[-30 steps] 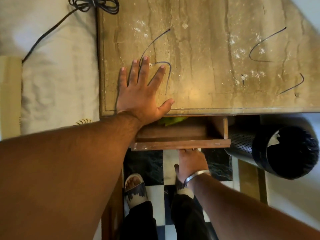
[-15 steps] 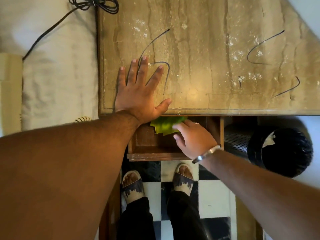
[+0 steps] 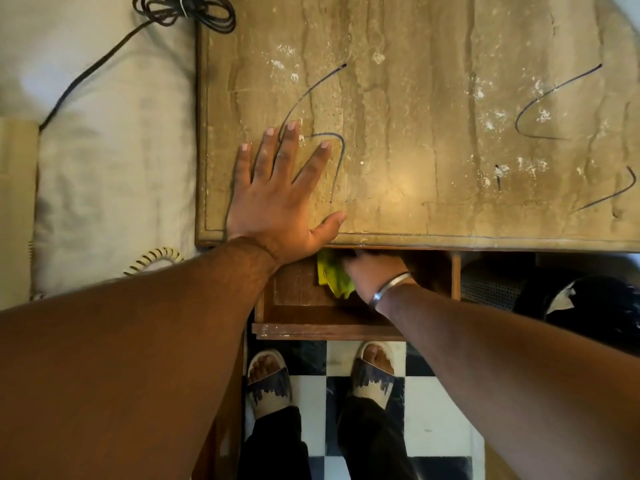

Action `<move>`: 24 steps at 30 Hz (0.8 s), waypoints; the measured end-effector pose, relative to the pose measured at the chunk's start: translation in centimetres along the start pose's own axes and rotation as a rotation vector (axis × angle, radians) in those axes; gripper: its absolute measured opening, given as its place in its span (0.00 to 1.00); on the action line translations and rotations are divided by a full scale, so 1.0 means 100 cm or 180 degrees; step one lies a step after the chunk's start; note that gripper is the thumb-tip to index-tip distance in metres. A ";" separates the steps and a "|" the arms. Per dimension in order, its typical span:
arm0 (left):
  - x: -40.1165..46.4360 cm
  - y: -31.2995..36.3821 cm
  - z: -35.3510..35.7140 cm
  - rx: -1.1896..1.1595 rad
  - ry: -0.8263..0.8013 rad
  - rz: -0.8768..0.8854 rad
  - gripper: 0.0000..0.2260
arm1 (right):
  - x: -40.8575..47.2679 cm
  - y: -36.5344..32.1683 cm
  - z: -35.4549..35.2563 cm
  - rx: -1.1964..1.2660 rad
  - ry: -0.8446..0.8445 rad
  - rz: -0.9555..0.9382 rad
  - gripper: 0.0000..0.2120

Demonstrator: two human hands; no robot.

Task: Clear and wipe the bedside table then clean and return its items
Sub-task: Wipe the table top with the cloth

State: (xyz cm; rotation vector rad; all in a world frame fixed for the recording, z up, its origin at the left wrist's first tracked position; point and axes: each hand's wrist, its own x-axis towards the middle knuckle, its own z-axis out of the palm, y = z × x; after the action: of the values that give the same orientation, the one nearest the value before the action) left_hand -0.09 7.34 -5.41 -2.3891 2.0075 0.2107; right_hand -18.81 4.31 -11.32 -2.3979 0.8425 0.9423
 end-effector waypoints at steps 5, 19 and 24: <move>0.000 0.003 -0.008 0.0048 -0.0191 -0.0052 0.42 | -0.073 0.023 -0.011 0.0075 0.0308 -0.0114 0.36; 0.004 0.008 -0.013 0.0025 -0.0410 0.0017 0.41 | -0.154 0.091 -0.111 0.0507 0.1685 0.0655 0.40; 0.088 0.054 -0.029 -0.0167 0.0084 0.0511 0.40 | -0.163 0.201 -0.096 0.1207 0.2309 0.2253 0.37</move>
State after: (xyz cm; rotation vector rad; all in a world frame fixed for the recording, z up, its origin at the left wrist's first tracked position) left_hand -3.61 -2.55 -3.12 -2.2717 2.2344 0.2380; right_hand -37.44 -9.59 3.58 -2.0955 2.0058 0.0292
